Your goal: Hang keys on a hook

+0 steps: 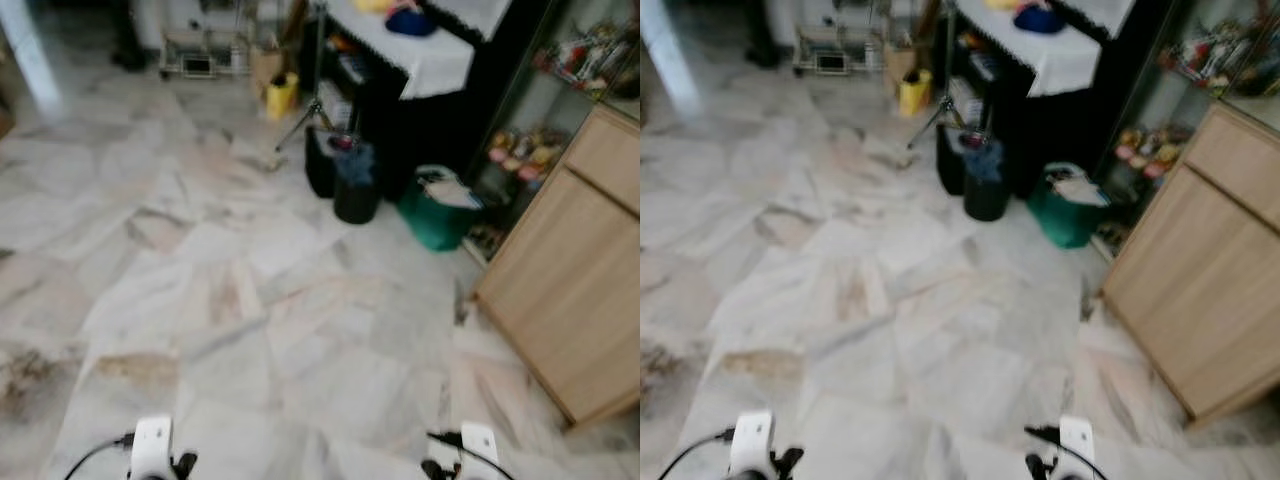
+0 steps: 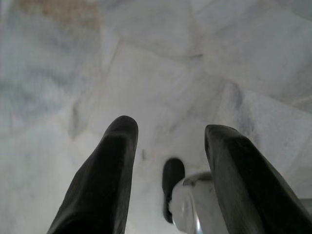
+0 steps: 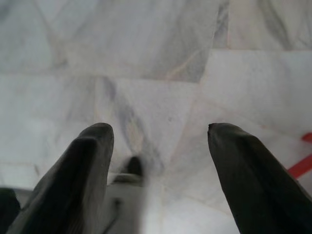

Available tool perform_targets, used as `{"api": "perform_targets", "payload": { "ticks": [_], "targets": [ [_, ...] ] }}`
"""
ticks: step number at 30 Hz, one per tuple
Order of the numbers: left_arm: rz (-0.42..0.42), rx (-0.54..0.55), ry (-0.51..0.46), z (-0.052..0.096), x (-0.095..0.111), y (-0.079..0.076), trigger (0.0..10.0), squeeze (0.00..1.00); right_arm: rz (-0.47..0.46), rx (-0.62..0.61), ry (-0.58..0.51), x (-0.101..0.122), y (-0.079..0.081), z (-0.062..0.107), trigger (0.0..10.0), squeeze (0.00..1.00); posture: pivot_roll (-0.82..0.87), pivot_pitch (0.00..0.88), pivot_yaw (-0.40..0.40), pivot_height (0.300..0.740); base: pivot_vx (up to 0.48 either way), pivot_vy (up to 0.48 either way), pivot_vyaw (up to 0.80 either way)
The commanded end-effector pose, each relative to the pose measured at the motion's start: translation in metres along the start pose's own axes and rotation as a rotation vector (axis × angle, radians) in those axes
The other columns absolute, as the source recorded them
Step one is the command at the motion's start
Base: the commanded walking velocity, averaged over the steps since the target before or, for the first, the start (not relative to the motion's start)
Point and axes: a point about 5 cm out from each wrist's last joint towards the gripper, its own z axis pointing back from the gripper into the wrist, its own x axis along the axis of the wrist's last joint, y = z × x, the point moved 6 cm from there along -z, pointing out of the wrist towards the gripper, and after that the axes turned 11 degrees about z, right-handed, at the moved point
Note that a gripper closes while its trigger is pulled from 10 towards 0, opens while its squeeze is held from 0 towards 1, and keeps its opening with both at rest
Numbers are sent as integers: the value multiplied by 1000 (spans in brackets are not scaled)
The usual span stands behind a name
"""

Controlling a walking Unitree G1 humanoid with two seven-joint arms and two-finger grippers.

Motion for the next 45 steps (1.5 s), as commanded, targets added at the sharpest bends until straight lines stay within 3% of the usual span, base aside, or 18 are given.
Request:
{"api": "perform_targets", "payload": {
  "ticks": [1,45],
  "targets": [
    [7,-11,2,-1,0,-5,10000,0,-2,-20,21,-8,-7,2,10000,0,102,0,-87,740,0,0,-763],
    [-124,-99,17,1,-1,-10,10000,0,7,-27,43,-16,-6,3,10000,0,85,0,-53,740,0,0,-747]
  ]
}}
